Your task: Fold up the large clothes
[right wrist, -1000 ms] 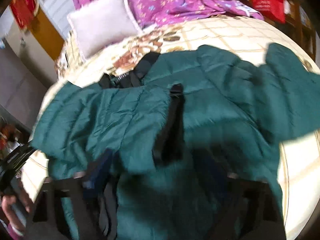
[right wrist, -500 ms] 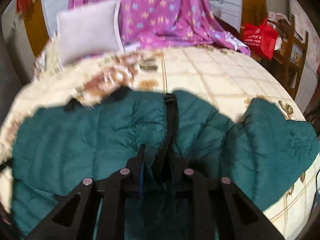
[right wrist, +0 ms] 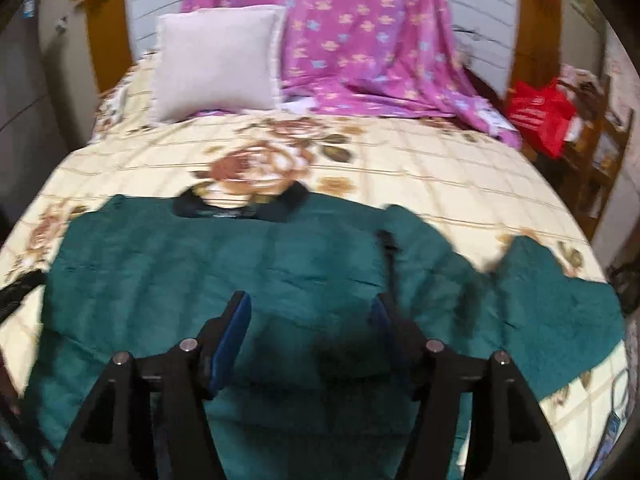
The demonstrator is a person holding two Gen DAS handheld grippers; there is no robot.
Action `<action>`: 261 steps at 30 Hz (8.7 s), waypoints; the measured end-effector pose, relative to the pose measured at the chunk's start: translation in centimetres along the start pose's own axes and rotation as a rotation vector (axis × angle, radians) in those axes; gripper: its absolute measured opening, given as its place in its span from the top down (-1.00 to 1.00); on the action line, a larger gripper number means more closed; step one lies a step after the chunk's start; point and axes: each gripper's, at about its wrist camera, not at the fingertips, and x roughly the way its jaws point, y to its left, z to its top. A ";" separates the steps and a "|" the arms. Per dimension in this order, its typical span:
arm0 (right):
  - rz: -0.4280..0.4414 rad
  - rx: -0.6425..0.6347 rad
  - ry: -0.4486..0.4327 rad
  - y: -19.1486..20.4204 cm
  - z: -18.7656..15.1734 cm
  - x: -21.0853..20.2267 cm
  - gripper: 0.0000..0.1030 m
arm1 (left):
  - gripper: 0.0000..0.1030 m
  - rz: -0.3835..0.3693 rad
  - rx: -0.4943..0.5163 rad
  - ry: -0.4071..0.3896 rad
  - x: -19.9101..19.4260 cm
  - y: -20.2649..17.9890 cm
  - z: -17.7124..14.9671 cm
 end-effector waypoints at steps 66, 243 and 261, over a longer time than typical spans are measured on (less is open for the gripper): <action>-0.119 0.113 0.048 -6.4 -3.8 -2.2 -0.34 | 0.80 -0.085 0.091 0.013 0.0 -3.7 -1.2; 0.106 0.248 -0.144 -11.3 -4.3 -10.0 -0.51 | 1.00 -0.364 -0.010 0.028 -3.5 -9.2 2.2; 0.023 0.018 0.061 -5.2 -3.0 2.1 -0.50 | 0.83 -0.297 -0.141 0.046 -1.2 -2.1 1.3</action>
